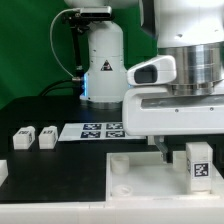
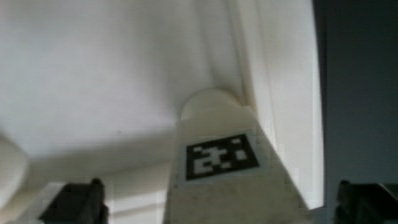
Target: Assemble one leg
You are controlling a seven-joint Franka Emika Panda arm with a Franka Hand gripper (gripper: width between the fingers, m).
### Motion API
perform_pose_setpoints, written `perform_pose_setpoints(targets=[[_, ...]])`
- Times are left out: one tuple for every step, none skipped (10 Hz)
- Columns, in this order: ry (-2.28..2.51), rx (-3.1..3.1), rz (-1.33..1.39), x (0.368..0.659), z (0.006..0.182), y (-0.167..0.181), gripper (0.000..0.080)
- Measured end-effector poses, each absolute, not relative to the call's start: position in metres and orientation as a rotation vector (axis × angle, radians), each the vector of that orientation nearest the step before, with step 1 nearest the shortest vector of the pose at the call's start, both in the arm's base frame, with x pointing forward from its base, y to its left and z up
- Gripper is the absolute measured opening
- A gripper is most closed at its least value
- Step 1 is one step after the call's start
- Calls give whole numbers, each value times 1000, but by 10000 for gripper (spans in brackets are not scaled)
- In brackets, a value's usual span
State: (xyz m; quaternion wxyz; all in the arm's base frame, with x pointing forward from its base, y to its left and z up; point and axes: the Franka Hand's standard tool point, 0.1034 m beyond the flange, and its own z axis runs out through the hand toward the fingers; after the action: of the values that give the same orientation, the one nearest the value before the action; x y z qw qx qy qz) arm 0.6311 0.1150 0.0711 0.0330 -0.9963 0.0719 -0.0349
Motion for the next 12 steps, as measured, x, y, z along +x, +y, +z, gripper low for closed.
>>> perform_pose_setpoints(targets=[[262, -3061, -108, 631, 71, 114, 649], [278, -3059, -107, 631, 71, 114, 559], [446, -3034, -100, 631, 71, 115, 559], [590, -3006, -95, 631, 71, 115, 325], [672, -2987, -92, 631, 71, 115, 288], [904, -2918, -81, 631, 71, 115, 289], [1147, -2826, -70, 631, 71, 115, 289], [1357, -2730, -63, 632, 71, 115, 289], [1672, -2531, -36, 632, 72, 115, 289], [1890, -2341, 8, 632, 72, 114, 289], [2085, -2149, 39, 632, 71, 115, 289], [2202, -2013, 66, 633, 70, 115, 290]])
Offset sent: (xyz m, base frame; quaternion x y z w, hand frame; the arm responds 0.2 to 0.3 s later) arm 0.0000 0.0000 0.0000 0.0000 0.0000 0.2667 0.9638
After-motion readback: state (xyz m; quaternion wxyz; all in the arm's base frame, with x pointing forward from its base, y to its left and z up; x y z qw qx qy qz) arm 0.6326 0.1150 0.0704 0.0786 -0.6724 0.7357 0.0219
